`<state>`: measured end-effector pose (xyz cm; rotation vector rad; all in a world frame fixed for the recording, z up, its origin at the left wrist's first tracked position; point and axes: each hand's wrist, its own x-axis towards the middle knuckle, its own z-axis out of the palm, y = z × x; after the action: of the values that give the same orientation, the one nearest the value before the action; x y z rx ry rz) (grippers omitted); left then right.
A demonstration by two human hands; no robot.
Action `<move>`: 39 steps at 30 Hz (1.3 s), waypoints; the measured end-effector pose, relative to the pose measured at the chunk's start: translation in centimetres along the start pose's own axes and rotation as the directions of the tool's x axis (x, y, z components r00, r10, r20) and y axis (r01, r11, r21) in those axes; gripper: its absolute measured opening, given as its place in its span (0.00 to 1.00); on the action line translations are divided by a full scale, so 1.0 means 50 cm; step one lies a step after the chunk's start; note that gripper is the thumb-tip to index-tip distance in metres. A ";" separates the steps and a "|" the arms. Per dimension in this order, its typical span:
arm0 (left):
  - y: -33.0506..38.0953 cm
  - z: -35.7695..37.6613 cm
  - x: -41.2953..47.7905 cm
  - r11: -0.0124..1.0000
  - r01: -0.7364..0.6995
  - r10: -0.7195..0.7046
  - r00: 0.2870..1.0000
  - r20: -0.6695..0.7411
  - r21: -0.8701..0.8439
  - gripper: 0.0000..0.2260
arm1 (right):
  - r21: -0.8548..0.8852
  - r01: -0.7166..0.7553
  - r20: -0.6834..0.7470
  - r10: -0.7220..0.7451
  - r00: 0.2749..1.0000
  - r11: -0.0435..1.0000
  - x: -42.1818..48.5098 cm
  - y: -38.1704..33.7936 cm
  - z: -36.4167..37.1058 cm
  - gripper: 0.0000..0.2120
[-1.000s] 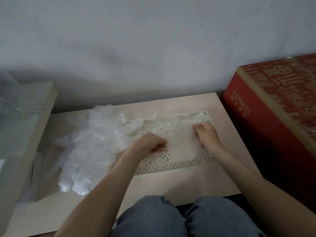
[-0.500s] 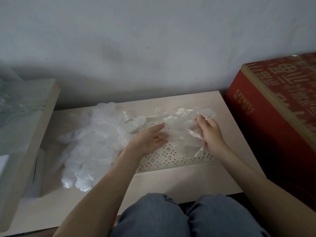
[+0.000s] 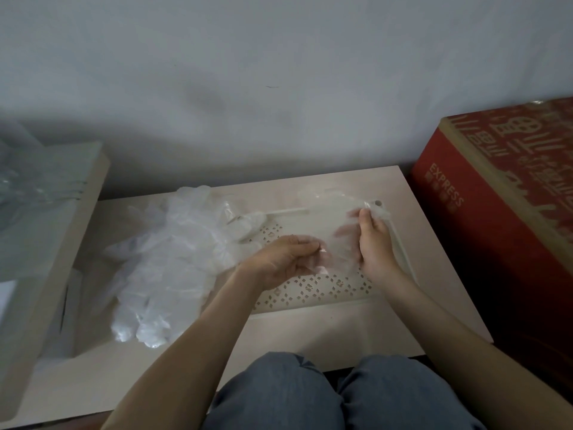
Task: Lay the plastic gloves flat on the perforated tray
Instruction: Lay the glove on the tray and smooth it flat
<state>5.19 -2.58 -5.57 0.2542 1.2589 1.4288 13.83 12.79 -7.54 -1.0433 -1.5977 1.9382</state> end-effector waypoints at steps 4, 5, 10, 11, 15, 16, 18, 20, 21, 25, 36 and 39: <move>0.003 -0.019 0.000 0.997 0.059 -0.048 0.983 -0.177 0.056 0.07 | -0.142 0.043 0.007 -0.043 0.999 0.989 -0.005 0.005 -0.011 0.16; 0.002 -0.025 0.001 0.994 0.074 -0.055 0.974 -0.219 0.078 0.07 | -0.179 0.057 0.035 -0.051 0.998 0.982 -0.006 0.009 -0.016 0.16; -0.002 -0.052 0.001 0.982 0.130 -0.082 0.948 -0.308 0.139 0.08 | -0.236 -0.021 0.103 0.047 0.994 0.971 0.001 0.028 -0.043 0.16; -0.002 -0.054 0.002 0.987 0.125 -0.084 0.939 -0.333 0.103 0.08 | -0.242 -0.034 0.106 0.062 0.992 0.970 0.004 0.031 -0.048 0.16; -0.003 -0.065 0.005 0.992 0.122 -0.105 0.908 -0.406 0.017 0.07 | -0.240 -0.033 0.187 0.080 0.979 0.970 0.002 0.026 -0.065 0.13; -0.004 -0.068 0.005 0.991 0.130 -0.108 0.909 -0.403 0.027 0.06 | -0.222 -0.028 0.228 0.080 0.970 0.975 -0.002 0.019 -0.066 0.11; -0.002 -0.068 0.003 0.988 0.148 -0.117 0.916 -0.383 0.052 0.04 | -0.195 -0.039 0.293 0.096 0.951 0.980 -0.009 0.008 -0.065 0.09; 0.001 -0.065 0.001 0.982 0.165 -0.124 0.926 -0.356 0.086 0.03 | -0.224 -0.043 0.329 0.117 0.937 0.974 -0.012 0.003 -0.062 0.05; 0.003 -0.062 -0.001 0.979 0.175 -0.130 0.930 -0.343 0.102 0.02 | -0.253 -0.037 0.338 0.124 0.933 0.967 -0.012 0.003 -0.062 0.04; 0.010 -0.062 -0.003 0.980 0.181 -0.144 0.934 -0.328 0.084 0.04 | -0.251 -0.084 0.307 0.161 0.938 0.964 -0.011 0.009 -0.064 0.07; 0.026 -0.075 -0.023 0.744 0.424 -0.205 0.880 -0.428 0.517 0.08 | -0.007 -0.199 0.177 0.197 0.964 0.980 0.009 0.011 -0.072 0.04; 0.027 -0.076 -0.018 0.578 0.500 -0.114 0.832 -0.543 0.645 0.14 | -0.131 -0.141 0.098 0.154 0.983 0.981 0.015 0.020 -0.084 0.05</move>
<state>1.84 -5.04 -5.62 0.2512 2.1659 0.5435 16.71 15.78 -8.93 -1.1537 -1.7642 2.0455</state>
